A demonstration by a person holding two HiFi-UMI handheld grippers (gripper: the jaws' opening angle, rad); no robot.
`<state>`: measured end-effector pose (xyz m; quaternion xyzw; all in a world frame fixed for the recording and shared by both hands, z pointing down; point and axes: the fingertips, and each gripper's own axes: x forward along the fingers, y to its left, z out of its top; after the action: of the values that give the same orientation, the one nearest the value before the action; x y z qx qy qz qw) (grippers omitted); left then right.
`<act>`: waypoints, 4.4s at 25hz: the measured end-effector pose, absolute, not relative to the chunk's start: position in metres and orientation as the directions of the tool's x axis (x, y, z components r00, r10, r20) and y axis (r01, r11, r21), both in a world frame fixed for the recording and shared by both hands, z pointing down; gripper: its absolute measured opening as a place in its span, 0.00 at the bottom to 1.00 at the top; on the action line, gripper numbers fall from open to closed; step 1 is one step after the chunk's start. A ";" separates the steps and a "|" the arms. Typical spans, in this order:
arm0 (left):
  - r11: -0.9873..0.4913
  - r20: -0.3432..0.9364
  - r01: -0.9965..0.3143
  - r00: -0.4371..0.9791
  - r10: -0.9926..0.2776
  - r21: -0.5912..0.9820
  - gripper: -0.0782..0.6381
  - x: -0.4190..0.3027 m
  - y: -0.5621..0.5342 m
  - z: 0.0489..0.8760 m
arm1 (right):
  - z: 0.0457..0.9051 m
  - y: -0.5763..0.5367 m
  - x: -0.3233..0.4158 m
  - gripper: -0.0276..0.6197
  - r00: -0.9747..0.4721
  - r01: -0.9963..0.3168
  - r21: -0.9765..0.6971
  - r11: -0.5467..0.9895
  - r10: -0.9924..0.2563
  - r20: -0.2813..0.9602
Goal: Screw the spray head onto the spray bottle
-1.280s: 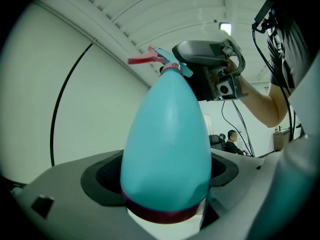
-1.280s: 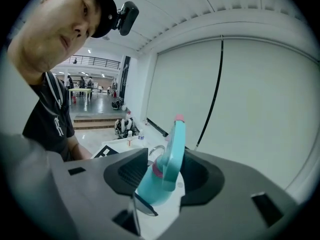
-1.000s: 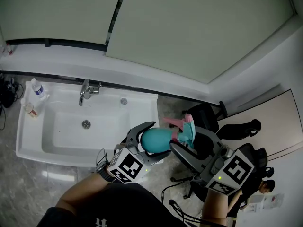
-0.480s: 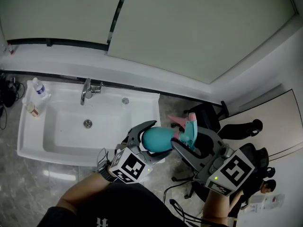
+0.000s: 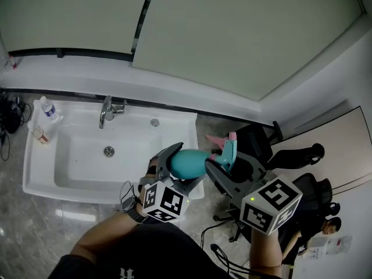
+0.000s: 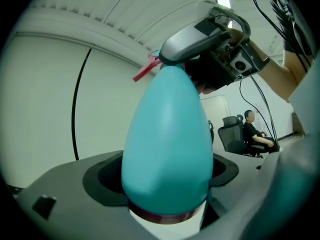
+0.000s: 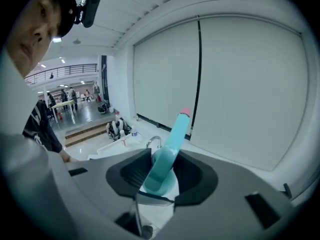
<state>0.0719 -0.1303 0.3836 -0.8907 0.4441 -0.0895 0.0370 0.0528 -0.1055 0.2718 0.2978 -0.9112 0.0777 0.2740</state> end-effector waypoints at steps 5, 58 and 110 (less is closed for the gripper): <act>-0.654 0.127 -0.756 0.645 -0.753 -0.037 0.71 0.081 -0.128 0.388 | 0.275 -0.111 0.052 0.26 -0.663 -0.609 0.033 0.793 -0.531 0.528; -0.938 -0.182 -0.318 0.923 -0.340 0.138 0.71 0.096 -0.064 0.317 | 0.206 -0.061 0.054 0.50 -0.971 0.166 0.042 0.985 0.155 0.183; -0.840 0.066 -0.497 0.866 -0.495 0.216 0.72 0.096 -0.093 0.353 | 0.235 -0.086 0.046 0.31 -0.874 -0.264 -0.127 0.956 -0.181 0.450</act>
<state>0.0962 -0.0928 0.3528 -0.9592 0.2587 -0.0039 -0.1138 0.0458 -0.0858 0.2346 0.1155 -0.9636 0.0925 0.2225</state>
